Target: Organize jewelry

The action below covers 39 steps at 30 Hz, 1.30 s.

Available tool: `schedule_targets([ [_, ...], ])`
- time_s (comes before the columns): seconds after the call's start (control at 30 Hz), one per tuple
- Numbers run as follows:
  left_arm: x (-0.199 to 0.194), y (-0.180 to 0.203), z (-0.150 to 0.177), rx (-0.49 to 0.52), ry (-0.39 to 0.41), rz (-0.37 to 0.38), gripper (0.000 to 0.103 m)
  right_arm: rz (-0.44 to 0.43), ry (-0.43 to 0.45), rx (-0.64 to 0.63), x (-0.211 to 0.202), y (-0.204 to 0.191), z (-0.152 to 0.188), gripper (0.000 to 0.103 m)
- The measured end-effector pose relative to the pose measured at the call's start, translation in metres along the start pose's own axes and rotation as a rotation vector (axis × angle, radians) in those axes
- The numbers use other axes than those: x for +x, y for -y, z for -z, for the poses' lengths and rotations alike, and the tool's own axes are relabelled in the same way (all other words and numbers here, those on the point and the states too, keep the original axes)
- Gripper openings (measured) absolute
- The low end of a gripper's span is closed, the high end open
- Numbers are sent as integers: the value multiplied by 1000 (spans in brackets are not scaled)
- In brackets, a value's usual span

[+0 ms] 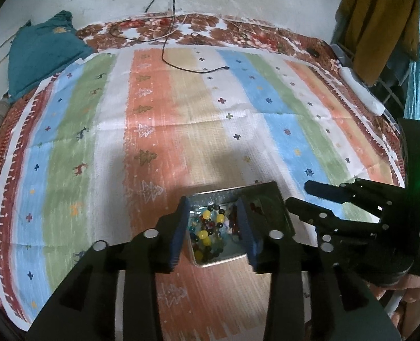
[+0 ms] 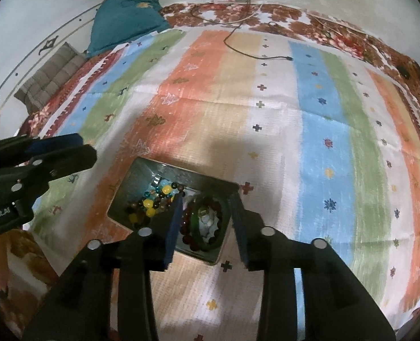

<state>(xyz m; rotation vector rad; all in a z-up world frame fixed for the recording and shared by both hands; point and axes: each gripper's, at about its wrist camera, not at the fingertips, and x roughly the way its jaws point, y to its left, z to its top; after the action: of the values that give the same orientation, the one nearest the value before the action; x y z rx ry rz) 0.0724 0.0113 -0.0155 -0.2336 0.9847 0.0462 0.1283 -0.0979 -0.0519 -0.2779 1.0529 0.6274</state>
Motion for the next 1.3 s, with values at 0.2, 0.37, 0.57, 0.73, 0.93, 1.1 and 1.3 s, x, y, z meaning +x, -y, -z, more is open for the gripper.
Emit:
schedule_targets([
  [0.2, -14, 0, 14, 13, 16, 7, 54, 22, 45, 13, -19, 1, 10, 52],
  [0.37, -23, 1, 25, 23, 31, 16, 66, 11, 72, 5, -31, 0, 16, 54],
  [0.57, -32, 2, 37, 26, 51, 23, 80, 4, 115, 0, -47, -1, 22, 77],
  [0.73, -37, 3, 42, 35, 66, 7, 92, -3, 132, 18, -57, 5, 30, 84],
  [0.93, -44, 6, 48, 49, 102, -6, 97, -9, 151, 9, -65, 3, 39, 92],
  [1.1, -46, 11, 51, 70, 128, -42, 97, -11, 174, -2, -70, 1, 43, 93],
  [1.3, -50, 15, 53, 92, 159, -62, 97, -17, 191, 8, -75, 5, 46, 94],
])
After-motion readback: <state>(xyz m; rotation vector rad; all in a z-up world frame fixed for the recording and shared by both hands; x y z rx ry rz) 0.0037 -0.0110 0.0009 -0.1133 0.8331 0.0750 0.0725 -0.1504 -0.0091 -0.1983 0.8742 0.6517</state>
